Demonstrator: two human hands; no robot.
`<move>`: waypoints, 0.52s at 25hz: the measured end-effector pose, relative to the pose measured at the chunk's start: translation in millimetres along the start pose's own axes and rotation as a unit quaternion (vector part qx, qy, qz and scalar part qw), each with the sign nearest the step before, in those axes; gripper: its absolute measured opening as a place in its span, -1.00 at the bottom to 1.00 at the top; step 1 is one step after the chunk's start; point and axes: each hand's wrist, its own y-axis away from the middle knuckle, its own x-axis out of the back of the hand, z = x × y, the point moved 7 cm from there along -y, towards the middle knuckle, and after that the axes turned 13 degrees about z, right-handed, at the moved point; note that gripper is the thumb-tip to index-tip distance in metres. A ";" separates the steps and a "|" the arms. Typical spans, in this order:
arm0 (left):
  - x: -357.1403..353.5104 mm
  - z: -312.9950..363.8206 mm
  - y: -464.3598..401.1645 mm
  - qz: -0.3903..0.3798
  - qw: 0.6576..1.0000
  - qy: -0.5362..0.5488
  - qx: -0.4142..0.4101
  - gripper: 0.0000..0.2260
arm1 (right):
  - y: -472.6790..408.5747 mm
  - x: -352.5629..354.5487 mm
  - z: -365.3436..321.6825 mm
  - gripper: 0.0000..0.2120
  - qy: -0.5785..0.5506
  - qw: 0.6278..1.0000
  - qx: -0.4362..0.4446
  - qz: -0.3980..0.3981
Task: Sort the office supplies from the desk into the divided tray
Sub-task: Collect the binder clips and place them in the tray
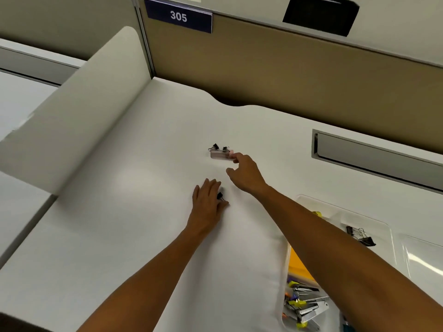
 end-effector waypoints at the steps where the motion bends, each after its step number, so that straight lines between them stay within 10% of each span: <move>1: -0.5 -0.9 0.2 0.000 1.000 0.000 -0.013 -0.57 | -7.2 -5.0 -3.1 -0.53 0.022 1.000 0.016 0.000; 13: 1.5 2.3 -11.3 0.000 0.987 -0.098 -0.125 -0.64 | -35.9 -47.6 -7.4 -0.50 0.204 0.968 0.148 -0.010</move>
